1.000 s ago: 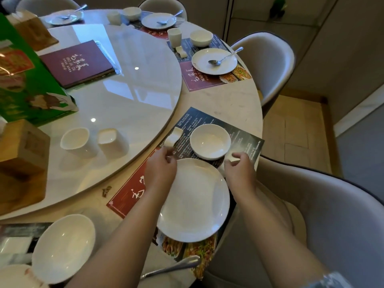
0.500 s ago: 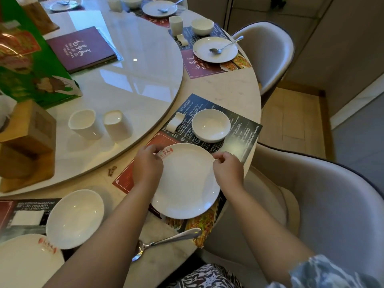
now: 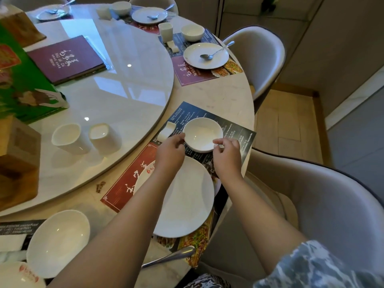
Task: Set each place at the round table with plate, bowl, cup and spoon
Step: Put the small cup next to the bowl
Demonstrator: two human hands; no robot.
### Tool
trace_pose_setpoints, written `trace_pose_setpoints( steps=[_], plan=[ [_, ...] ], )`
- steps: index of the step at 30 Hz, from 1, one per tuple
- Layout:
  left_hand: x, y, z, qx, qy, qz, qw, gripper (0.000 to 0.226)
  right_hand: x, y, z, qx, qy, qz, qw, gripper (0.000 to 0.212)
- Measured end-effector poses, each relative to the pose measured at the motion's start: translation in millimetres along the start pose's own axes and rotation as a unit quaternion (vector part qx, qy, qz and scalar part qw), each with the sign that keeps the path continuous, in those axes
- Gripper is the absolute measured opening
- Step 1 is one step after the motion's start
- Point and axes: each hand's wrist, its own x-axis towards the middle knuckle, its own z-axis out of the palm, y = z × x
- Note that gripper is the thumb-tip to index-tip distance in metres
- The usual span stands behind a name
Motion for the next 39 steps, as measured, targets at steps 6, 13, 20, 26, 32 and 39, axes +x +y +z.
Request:
trace_pose_setpoints(
  steps=[6,13,20,26,32,39],
  plan=[
    [-16,-4,0,-0.037,-0.001,-0.013,0.999,0.043,-3,3,-4,-0.005,0.019,-0.004,1.000,0.023],
    [-27,-14,-20,-0.056,-0.004,0.004,0.998,0.040,-29,-12,7,-0.130,0.013,-0.062,0.989,0.035],
    [-36,-48,-86,-0.110,0.157,-0.043,0.981,0.030,-49,-55,68,-0.015,-0.151,-0.172,0.973,0.031],
    [-29,-78,-129,-0.102,0.221,-0.090,0.966,0.029,-43,-107,135,-0.055,-0.246,-0.264,0.931,0.055],
    [-24,-85,-149,-0.157,0.202,-0.154,0.954,0.029,-29,-142,185,-0.200,-0.297,-0.337,0.871,0.079],
    [-23,-87,-157,-0.227,0.186,-0.170,0.941,0.028,-17,-149,195,-0.136,-0.292,-0.312,0.894,0.070]
  ],
)
